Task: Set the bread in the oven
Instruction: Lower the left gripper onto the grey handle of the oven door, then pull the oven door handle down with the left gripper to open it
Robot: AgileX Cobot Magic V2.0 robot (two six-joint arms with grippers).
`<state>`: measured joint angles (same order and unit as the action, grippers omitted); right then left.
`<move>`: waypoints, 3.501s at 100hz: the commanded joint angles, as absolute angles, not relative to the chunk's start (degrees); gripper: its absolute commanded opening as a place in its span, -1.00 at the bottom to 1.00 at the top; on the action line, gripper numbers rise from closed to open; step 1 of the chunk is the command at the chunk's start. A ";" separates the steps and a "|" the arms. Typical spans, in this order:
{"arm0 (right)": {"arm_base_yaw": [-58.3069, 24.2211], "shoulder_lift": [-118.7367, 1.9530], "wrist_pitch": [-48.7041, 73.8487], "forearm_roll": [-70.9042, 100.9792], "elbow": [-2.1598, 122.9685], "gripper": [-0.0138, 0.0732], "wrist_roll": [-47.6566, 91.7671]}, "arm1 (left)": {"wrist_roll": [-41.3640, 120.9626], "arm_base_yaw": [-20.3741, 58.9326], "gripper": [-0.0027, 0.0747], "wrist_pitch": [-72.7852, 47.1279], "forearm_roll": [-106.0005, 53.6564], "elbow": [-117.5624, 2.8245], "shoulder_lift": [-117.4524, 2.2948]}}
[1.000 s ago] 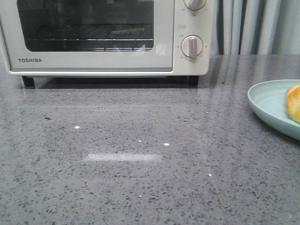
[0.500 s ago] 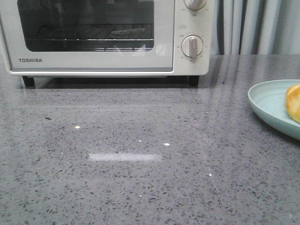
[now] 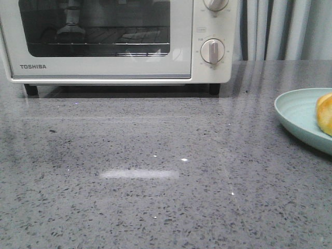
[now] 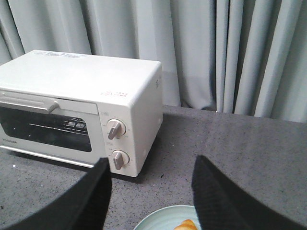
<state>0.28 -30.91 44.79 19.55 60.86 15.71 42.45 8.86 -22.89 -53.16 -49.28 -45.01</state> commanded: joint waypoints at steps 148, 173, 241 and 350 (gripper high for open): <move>0.16 -32.03 42.57 22.60 62.66 0.10 16.52 | 108.28 24.88 -0.98 -11.92 -106.70 -59.32 -73.51; 0.16 -32.03 42.85 22.60 62.66 0.10 16.52 | 109.79 24.88 -0.98 -11.54 -106.70 -59.99 -73.99; 0.16 -32.03 43.62 22.60 62.66 0.10 16.52 | 109.79 24.88 -0.98 -8.79 -106.70 -62.84 -78.50; 0.16 -32.04 46.57 22.86 62.66 0.10 16.52 | 96.00 46.78 -0.98 2.28 -106.70 -28.64 -41.01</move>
